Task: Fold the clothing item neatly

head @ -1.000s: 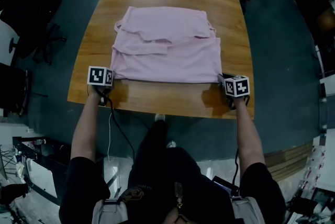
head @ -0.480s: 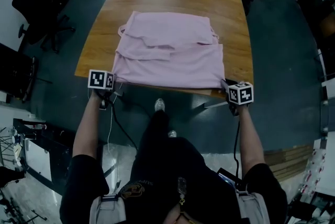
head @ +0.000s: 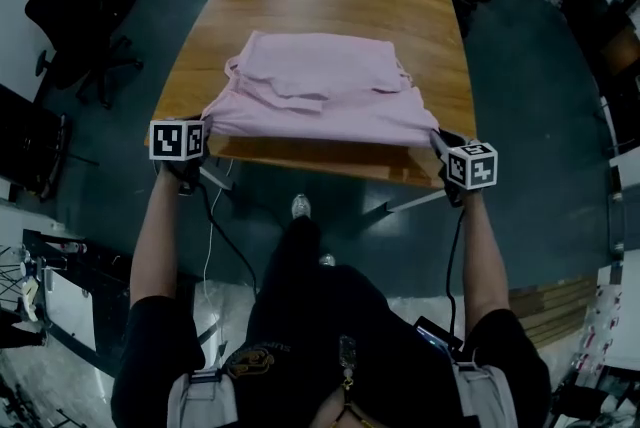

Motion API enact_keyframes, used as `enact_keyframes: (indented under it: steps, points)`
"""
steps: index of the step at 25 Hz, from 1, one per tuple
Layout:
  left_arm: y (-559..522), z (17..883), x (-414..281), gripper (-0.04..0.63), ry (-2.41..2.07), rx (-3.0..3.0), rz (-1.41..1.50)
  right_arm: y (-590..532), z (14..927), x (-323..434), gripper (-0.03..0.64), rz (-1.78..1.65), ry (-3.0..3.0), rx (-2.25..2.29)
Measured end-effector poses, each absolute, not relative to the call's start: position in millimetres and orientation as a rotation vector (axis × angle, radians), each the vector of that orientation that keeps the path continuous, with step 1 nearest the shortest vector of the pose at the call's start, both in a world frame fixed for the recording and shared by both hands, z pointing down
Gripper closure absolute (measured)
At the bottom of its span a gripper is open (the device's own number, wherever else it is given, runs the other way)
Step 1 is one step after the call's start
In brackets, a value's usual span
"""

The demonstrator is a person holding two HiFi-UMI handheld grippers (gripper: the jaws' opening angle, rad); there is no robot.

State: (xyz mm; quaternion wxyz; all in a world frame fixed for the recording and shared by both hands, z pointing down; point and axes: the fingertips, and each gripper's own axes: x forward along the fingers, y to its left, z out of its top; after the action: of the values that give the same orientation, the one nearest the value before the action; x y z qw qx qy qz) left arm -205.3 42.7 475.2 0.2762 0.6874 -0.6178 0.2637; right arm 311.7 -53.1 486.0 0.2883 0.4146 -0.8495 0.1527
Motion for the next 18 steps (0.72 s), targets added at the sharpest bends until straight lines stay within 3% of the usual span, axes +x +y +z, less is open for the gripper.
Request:
enact_keyframes:
  steps: [10, 18]
  points:
    - [-52.7, 412.9, -218.1, 0.554, -1.702, 1.957, 0.701, -140.1, 427.9, 297.2, 0.588, 0.298, -2.318, 1.161]
    - [-175.1, 411.6, -240.3, 0.555, -1.641, 1.952, 0.807, -252.4, 427.4, 275.6, 0.588, 0.332, -2.275, 1.134]
